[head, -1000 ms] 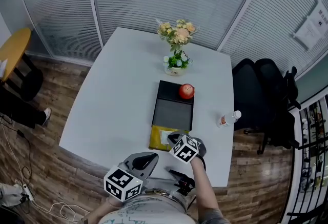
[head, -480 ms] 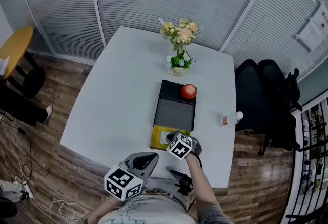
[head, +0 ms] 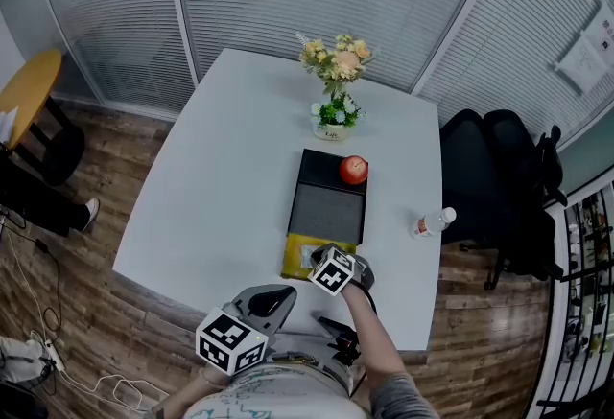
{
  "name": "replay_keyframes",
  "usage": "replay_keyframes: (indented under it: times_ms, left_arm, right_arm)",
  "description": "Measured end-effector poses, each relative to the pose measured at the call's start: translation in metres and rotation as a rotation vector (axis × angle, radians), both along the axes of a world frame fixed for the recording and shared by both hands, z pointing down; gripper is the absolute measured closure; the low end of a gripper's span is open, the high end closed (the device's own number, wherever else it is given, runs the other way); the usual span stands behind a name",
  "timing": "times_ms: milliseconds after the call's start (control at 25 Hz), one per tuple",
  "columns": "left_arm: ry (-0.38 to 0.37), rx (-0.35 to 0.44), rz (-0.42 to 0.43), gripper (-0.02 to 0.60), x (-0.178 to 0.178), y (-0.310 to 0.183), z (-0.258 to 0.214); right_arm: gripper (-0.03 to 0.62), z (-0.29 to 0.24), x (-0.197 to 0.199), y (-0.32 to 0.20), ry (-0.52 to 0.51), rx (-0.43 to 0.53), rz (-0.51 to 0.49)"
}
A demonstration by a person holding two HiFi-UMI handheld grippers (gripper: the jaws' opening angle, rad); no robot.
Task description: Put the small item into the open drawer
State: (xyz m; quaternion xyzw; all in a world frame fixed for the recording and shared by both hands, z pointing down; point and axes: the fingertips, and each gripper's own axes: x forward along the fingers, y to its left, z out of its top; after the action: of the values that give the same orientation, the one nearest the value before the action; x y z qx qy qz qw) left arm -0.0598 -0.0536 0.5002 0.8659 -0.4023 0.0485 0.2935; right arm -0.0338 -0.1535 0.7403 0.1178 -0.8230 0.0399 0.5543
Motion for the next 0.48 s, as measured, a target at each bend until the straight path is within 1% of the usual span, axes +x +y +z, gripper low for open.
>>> replay_keyframes:
  times_ms: [320,480]
  left_arm:
    - [-0.001,-0.010,0.000,0.584,-0.0003,-0.0003,0.0032]
    - [0.003,-0.019,-0.007,0.584,-0.0022,0.0003,0.0046]
  right_arm:
    - [0.591,0.0024,0.0003,-0.0016,-0.001,-0.005,0.036]
    - [0.595,0.0020,0.0003,-0.0014,0.005,0.002,0.037]
